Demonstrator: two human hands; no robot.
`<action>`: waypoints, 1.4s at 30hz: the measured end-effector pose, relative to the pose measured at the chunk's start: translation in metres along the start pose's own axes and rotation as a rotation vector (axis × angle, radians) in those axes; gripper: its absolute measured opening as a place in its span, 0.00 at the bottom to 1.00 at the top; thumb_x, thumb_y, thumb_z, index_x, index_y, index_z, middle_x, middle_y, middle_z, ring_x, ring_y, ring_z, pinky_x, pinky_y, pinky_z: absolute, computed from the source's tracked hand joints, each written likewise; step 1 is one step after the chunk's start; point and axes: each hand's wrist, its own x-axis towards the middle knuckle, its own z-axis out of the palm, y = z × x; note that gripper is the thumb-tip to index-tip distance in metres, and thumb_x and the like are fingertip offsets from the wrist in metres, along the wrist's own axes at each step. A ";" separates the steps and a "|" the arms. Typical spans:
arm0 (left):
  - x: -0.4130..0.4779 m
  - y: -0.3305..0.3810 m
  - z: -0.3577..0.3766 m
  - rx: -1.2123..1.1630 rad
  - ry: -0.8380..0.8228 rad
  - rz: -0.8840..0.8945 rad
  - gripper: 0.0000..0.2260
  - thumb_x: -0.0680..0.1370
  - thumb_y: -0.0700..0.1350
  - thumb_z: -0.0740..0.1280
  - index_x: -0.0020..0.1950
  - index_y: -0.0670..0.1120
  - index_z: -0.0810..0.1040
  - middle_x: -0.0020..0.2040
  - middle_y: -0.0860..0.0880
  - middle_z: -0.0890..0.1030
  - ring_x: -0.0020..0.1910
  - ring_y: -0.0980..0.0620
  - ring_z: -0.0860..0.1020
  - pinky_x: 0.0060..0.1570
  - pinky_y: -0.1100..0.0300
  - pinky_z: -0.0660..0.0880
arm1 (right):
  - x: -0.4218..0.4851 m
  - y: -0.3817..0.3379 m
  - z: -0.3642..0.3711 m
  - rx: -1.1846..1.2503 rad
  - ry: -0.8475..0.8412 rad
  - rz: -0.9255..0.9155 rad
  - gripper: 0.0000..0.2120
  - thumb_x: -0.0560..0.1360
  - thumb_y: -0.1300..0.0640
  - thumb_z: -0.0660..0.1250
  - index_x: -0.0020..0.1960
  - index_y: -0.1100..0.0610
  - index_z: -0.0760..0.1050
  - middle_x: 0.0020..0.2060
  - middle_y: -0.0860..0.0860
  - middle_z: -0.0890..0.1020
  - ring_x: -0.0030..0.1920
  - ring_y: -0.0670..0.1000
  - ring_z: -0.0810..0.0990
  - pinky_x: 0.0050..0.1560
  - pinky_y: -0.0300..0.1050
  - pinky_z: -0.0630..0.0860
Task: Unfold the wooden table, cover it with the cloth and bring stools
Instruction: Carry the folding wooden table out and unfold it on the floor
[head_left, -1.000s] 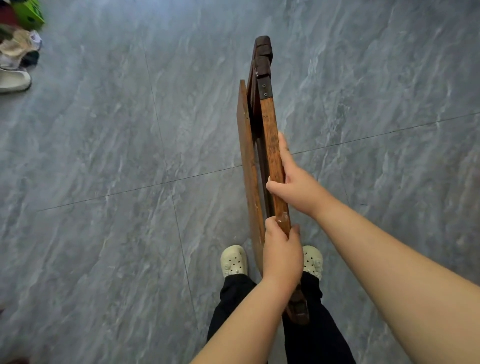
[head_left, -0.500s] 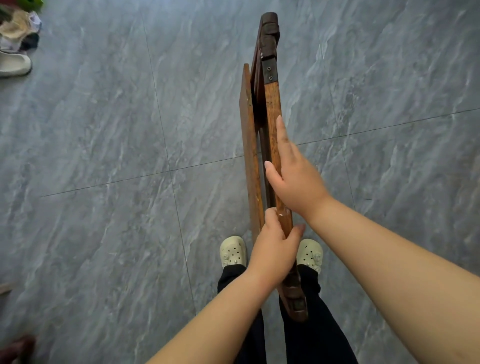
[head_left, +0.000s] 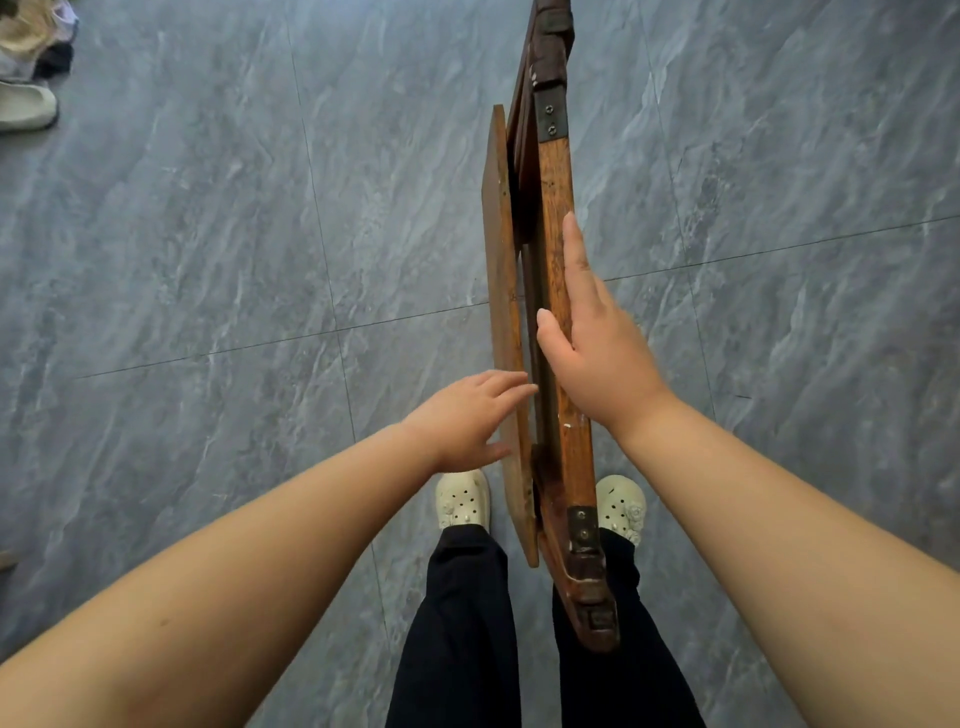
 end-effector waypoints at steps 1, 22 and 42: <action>0.009 0.002 0.001 0.044 -0.019 0.060 0.31 0.75 0.50 0.67 0.75 0.47 0.58 0.75 0.47 0.61 0.73 0.48 0.59 0.72 0.55 0.57 | 0.001 0.001 0.000 -0.002 0.000 -0.003 0.35 0.79 0.55 0.56 0.76 0.47 0.37 0.69 0.55 0.66 0.54 0.55 0.76 0.47 0.55 0.77; 0.053 -0.016 -0.002 0.629 -0.339 0.245 0.12 0.77 0.43 0.63 0.60 0.47 0.77 0.61 0.50 0.76 0.65 0.48 0.68 0.70 0.52 0.60 | 0.001 0.007 -0.004 0.077 -0.010 -0.032 0.35 0.78 0.57 0.57 0.76 0.46 0.38 0.68 0.55 0.67 0.56 0.56 0.75 0.48 0.55 0.77; -0.061 -0.060 -0.079 0.413 -0.159 0.482 0.24 0.78 0.60 0.50 0.44 0.48 0.80 0.44 0.53 0.79 0.45 0.54 0.72 0.51 0.57 0.68 | -0.001 -0.002 0.002 0.038 -0.026 0.022 0.35 0.79 0.56 0.56 0.75 0.43 0.37 0.73 0.50 0.61 0.57 0.59 0.74 0.52 0.55 0.75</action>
